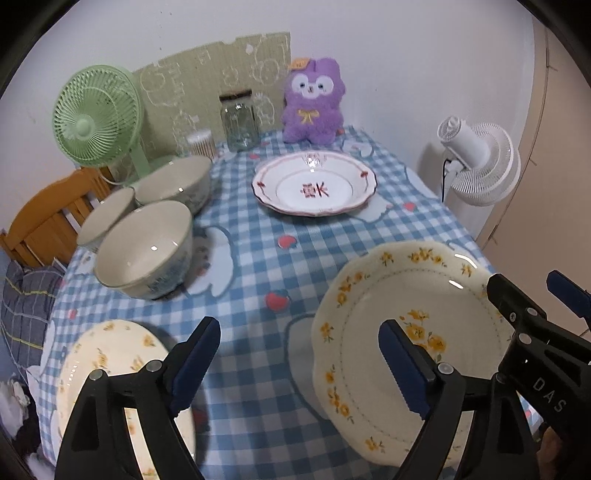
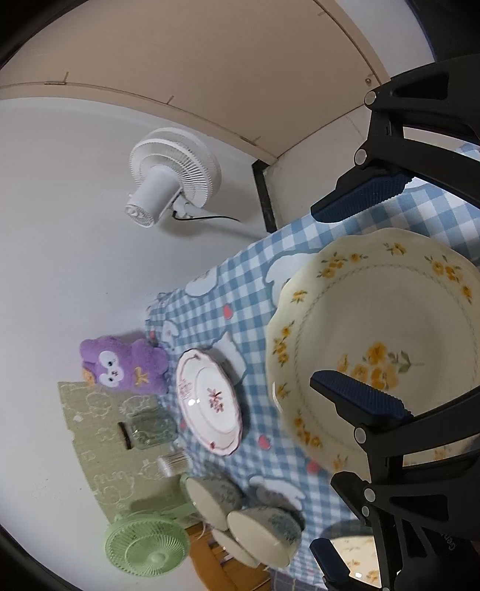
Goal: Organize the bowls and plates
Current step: 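Lower the scalloped plate onto the tablecloth and open the right tool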
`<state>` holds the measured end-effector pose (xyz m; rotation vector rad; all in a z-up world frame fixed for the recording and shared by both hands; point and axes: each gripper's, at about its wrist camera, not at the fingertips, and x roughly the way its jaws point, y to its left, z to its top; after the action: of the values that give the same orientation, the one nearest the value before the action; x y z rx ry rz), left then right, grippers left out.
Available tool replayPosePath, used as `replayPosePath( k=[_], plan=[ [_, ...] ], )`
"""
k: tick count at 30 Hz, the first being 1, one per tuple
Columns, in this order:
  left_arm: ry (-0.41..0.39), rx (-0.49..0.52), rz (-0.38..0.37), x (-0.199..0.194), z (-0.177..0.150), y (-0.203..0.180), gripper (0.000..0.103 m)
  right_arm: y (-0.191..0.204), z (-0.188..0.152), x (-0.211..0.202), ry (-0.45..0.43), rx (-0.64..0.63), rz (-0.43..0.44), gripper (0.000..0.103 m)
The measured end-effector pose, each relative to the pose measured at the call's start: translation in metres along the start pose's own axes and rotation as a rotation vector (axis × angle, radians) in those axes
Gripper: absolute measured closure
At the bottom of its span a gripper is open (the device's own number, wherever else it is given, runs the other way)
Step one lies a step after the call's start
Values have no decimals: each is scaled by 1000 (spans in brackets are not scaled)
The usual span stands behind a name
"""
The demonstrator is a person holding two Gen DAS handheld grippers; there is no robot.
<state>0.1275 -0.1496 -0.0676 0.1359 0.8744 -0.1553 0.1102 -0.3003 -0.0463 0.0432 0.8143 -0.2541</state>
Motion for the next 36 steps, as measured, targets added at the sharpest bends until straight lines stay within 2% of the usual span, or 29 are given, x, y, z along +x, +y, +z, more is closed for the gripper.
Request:
replayPosePath(
  k=[10,23,29,36],
  plan=[
    [-101,-26,21,-47,5,22,8,15,15,-44,-97,-10,45,18],
    [-206,-65,74,-96,-10,67,0,54,20,-94,-196,-42,68,5],
    [-223,-84,79,-108,-20,91,0,86,14,-117,-237,-79,91,5],
    [-232,-97,78,-117,-29,116,0,120,8,-131,-222,-67,115,5]
  ],
)
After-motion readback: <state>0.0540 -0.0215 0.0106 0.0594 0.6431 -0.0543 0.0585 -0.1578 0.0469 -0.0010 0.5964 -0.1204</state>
